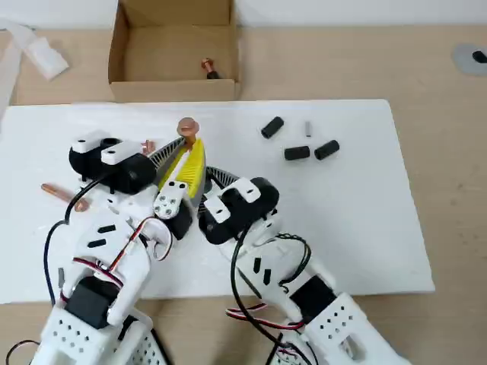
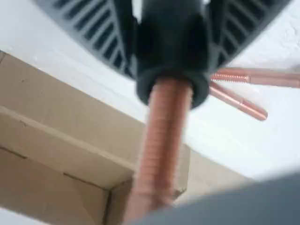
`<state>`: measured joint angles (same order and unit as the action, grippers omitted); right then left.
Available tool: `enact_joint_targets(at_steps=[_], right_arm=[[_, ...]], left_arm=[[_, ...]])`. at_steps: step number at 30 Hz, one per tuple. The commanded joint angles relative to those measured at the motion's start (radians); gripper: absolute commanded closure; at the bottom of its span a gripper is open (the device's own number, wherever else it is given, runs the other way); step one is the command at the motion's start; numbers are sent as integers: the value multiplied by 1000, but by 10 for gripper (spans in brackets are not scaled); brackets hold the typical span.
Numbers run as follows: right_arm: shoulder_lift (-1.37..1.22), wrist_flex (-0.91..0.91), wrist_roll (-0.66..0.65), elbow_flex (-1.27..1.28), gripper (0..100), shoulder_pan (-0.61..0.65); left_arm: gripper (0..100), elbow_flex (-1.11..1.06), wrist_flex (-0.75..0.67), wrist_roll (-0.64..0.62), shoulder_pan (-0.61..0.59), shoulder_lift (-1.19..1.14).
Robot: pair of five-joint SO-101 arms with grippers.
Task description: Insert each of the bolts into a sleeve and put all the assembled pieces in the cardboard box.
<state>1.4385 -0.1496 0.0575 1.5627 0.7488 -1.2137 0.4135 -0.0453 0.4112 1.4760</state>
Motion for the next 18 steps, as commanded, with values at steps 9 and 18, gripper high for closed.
enact_joint_targets(at_steps=[9,18], right_arm=[[24,26,55,-8,989,-16],[24,26,77,-8,989,-18]], left_arm=[[992,-5,-28,-40,3,5],[992,-31,-18,-124,2,5]])
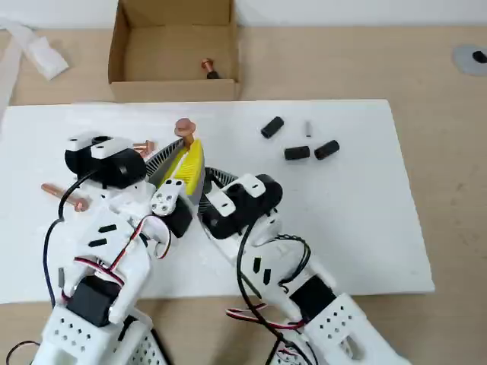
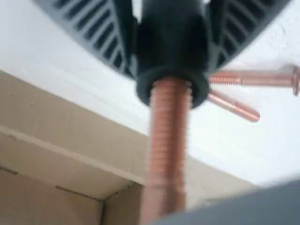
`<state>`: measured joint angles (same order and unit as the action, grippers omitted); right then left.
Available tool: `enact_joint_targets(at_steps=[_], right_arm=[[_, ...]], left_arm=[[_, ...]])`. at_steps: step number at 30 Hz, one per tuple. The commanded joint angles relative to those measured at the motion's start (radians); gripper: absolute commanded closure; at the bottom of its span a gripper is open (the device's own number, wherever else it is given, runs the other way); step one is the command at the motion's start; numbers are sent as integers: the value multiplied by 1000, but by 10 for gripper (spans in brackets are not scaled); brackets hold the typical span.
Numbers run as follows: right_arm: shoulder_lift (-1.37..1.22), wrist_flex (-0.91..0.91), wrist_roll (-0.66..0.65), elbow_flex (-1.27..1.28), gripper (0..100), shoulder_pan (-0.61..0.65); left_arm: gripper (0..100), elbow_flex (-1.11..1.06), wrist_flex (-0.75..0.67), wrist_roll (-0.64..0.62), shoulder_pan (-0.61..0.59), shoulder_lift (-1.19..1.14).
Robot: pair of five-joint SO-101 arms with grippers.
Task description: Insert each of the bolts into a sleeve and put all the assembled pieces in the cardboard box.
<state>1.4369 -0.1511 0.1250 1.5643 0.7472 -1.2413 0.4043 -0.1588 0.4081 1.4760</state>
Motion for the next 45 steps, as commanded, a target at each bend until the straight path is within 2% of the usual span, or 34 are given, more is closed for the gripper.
enact_joint_targets(at_steps=[1,6,10,16,21,24,31,40,45], right_arm=[[25,28,9,-10,989,-16],[25,28,9,-10,989,-16],[25,28,9,-10,989,-16],[25,28,11,-10,989,-16],[25,26,11,-10,989,-16],[25,23,11,-10,989,-16],[25,23,9,-10,989,-16],[25,23,9,-10,989,-16],[24,28,12,-12,989,-54]], left_arm=[[992,-5,-9,-11,8,5],[992,3,-3,-5,11,5],[993,35,72,2,11,5],[991,68,132,109,12,5],[976,80,138,117,12,5],[912,118,195,112,2,5],[862,221,348,112,9,-1],[856,295,440,109,11,-1],[847,390,546,107,11,-2]])
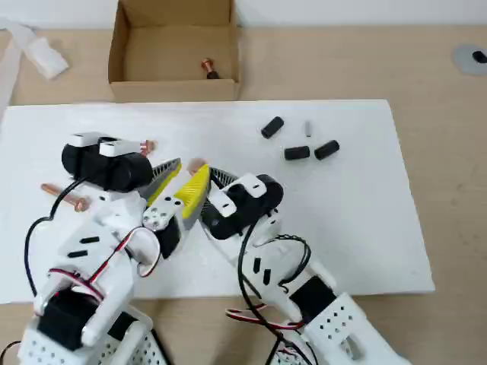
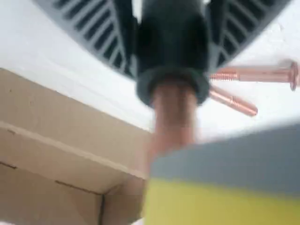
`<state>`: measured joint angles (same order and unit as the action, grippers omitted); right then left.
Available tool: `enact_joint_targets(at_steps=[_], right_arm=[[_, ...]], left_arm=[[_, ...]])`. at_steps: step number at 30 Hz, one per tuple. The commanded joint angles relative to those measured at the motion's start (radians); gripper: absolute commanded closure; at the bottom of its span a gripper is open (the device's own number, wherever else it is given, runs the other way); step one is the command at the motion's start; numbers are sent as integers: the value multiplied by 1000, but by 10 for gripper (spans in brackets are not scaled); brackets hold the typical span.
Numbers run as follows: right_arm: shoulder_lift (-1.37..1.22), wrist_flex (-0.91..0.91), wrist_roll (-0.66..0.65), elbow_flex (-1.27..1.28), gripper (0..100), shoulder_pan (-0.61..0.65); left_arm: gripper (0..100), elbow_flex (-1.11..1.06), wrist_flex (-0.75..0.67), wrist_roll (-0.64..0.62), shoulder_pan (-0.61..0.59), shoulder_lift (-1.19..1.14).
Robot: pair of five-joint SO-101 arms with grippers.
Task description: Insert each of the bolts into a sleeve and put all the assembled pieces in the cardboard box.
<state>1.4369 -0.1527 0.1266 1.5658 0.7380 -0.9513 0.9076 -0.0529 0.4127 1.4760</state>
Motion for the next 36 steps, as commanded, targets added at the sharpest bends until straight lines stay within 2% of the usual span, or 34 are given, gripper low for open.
enact_joint_targets(at_steps=[1,8,11,15,18,22,28,36], right_arm=[[24,29,11,-13,989,-59],[16,25,12,-76,989,-82],[7,17,12,-128,989,-87],[-117,-52,74,-282,989,-163],[-315,-100,132,-466,989,-231],[-625,-109,137,-762,989,-268],[-1107,-114,135,-1250,989,-289],[-1741,-115,135,-1905,989,-326]], left_arm=[[847,123,58,-6,3,-2],[878,255,106,-44,-8,-4],[945,259,103,-38,-123,-7],[985,232,114,-38,-361,-77],[998,236,124,-32,-526,-186],[998,238,126,44,-623,-338],[998,238,127,176,-637,-486],[998,230,120,307,-637,-547]])
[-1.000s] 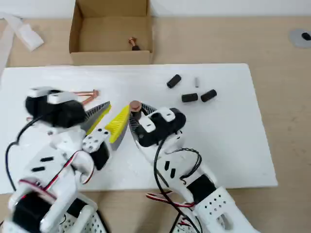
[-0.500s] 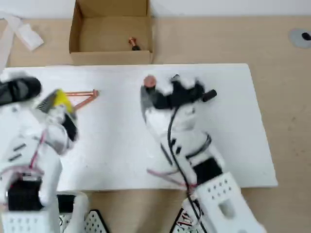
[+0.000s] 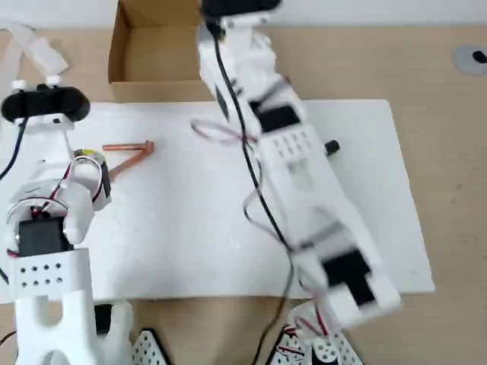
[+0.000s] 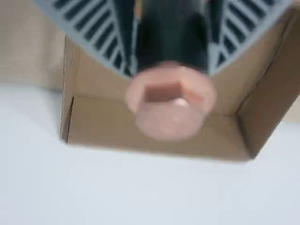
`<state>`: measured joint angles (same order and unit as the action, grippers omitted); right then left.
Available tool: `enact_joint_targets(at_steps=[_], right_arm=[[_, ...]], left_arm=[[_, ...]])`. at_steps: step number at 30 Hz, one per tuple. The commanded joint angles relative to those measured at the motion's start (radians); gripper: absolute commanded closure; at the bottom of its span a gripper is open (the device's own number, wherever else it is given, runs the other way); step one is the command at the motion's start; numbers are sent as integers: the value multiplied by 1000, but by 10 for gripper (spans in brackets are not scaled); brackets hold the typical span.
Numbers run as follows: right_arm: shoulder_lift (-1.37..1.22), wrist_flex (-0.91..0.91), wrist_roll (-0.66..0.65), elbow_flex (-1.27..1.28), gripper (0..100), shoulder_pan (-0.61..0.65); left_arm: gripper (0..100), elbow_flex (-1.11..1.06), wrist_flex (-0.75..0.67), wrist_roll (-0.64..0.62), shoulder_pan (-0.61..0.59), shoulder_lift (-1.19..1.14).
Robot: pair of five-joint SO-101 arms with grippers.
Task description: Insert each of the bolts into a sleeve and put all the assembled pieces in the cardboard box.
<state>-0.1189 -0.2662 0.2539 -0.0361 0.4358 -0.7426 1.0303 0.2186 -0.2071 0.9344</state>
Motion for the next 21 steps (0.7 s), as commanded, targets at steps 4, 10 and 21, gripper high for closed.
enact_joint_targets(at_steps=[4,10,21], right_arm=[[-475,-11,6,-605,989,-33],[-883,-80,6,-1059,986,-48],[-1290,-222,-6,-1500,977,-51]], left_arm=[[998,20,-3,49,-17,-19],[998,20,-3,49,-15,-41],[997,18,-3,49,-8,-58]])
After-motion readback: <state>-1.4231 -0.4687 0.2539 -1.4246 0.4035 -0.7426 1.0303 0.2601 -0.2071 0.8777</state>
